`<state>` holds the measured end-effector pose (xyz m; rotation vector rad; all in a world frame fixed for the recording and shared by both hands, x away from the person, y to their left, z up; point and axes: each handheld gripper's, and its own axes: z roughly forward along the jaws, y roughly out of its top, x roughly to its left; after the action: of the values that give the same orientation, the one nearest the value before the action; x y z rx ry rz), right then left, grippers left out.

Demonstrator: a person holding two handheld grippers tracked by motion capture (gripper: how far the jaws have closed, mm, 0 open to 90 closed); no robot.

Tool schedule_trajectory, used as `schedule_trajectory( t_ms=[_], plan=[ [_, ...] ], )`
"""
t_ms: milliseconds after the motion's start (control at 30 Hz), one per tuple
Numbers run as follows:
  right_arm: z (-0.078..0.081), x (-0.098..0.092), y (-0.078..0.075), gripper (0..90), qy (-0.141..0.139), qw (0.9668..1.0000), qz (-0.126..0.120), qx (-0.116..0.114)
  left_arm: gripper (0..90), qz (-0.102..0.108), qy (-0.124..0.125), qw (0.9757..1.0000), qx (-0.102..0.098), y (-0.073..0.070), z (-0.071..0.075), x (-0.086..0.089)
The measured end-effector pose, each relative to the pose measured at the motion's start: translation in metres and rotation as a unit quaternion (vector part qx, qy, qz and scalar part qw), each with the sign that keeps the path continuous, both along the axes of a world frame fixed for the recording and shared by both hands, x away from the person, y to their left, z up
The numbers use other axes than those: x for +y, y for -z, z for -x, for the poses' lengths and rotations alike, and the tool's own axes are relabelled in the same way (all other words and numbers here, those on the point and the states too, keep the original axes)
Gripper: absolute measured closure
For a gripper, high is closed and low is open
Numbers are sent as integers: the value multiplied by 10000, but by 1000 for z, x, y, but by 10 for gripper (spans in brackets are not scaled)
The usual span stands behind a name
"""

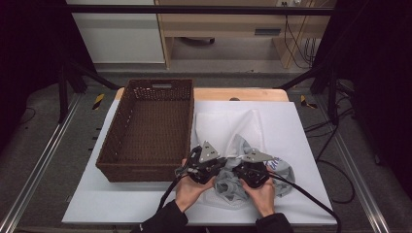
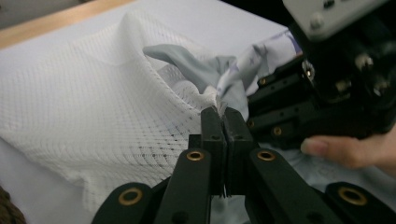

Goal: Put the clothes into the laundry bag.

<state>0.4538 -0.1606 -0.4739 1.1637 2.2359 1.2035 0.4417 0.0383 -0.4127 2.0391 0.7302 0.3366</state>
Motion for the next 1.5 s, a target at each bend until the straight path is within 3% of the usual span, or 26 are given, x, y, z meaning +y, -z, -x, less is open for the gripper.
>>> schedule_trajectory(
  t_ms=[100, 200, 400, 467, 533, 567, 633, 700, 733, 833, 933, 967, 1000, 1067, 1133, 1233, 1367, 1500],
  plan=[
    [-2, 1, 3, 814, 1, 10000, -20, 10, 889, -34, 17, 9999, 94, 14, 2, 3],
    [3, -2, -3, 741, -162, 9999, -18, 54, 888, -69, 0, 9999, 103, 16, 2, 3],
    [28, -23, -39, 557, -363, 9987, 46, -348, 887, -100, -45, 9999, 78, 17, 2, 5],
    [33, -35, -52, 510, -184, 9980, 64, -608, 887, -125, -47, 9999, 63, 17, 3, 5],
    [31, -45, -61, 425, 140, 9952, 274, -933, 886, -109, -35, 9999, 67, 17, 3, 6],
    [26, -48, -60, 342, 323, 9943, 482, -892, 886, -105, -32, 9999, 67, 17, 2, 6],
    [19, -47, -55, 312, 390, 9942, 619, -790, 886, -112, -25, 9999, 63, 17, 2, 5],
    [10, -44, -46, 312, 309, 9960, 489, -686, 886, -111, -20, 9999, 57, 17, 2, 5],
    [5, -42, -40, 319, 283, 9974, 365, -545, 886, -104, -32, 9999, 53, 17, 1, 6],
    [-6, -37, -25, 453, 347, 9976, 567, -215, 886, -120, -46, 9999, 59, 17, 0, 6],
    [-7, -37, -20, 696, 388, 9964, 757, -57, 886, -137, -56, 9998, 97, 19, -1, 5],
    [-6, -39, -22, 824, 364, 9970, 678, -2, 887, -139, -52, 9998, 93, 19, -1, 4],
    [-4, -41, -26, 856, 320, 9980, 540, -4, 887, -145, -62, 9998, 81, 18, -1, 4],
    [0, -46, -35, 872, 268, 9990, 361, -63, 887, -141, -74, 9998, 69, 17, -1, 4],
    [8, -50, -48, 876, 83, 9997, 28, -218, 887, -108, -104, 9999, 60, 14, -1, 4],
    [21, -52, -61, 877, -166, 9984, -376, -382, 887, -53, -142, 9999, 59, 10, -2, 5],
    [37, -39, -69, 875, -548, 9961, -428, -550, 887, 62, -181, 9998, 72, 4, -4, 6],
    [41, -19, -60, 872, -790, 9951, -458, -372, 888, 207, -151, 9997, -9, -8, -2, 4]
  ],
)
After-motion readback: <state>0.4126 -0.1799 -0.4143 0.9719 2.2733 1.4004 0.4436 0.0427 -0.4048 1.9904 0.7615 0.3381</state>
